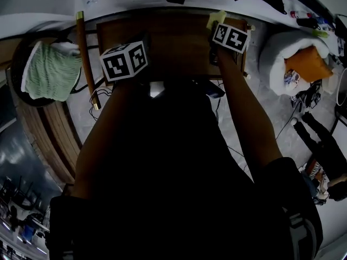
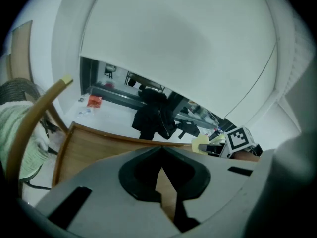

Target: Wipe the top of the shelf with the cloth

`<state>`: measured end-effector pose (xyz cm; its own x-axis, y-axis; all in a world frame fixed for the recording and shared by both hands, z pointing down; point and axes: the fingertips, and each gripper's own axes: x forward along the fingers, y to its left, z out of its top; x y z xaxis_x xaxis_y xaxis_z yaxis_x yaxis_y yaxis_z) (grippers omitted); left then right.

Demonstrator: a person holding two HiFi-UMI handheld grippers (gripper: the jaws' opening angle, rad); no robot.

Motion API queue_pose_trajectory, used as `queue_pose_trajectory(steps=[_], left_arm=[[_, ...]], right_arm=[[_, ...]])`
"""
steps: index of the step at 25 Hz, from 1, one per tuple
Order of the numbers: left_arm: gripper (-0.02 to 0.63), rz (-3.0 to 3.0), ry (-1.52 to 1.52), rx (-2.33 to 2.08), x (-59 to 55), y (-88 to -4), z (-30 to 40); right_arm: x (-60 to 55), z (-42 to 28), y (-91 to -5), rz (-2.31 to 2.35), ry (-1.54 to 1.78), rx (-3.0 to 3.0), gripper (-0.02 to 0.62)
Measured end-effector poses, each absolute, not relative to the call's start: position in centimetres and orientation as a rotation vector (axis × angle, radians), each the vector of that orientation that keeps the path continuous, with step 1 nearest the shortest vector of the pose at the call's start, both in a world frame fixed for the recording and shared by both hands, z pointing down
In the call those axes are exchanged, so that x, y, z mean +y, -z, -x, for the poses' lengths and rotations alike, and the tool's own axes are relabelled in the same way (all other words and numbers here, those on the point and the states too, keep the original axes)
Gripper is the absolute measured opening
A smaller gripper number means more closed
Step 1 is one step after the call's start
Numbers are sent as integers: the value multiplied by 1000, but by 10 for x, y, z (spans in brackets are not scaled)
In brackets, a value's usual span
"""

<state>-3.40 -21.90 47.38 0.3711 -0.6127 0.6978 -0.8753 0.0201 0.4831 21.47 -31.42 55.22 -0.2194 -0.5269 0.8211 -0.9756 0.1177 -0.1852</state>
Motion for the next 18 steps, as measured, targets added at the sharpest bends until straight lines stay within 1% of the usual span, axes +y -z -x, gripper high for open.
queue_pose_trajectory(steps=[5, 9, 13, 18], left_arm=[[11, -1651, -325, -1419, -203, -458, 109], [11, -1635, -353, -1433, -179, -460, 161], [11, -1600, -364, -1449, -160, -466, 212], [11, -1585, -428, -1443, -147, -482, 245]], right_arm=[[-277, -41, -526, -1139, -1040, -2103, 48], [-240, 70, -538, -924, -1011, -2177, 48], [-216, 145, -565, -840, -1028, -2159, 48], [-202, 198, -593, -801, -1029, -2140, 48]])
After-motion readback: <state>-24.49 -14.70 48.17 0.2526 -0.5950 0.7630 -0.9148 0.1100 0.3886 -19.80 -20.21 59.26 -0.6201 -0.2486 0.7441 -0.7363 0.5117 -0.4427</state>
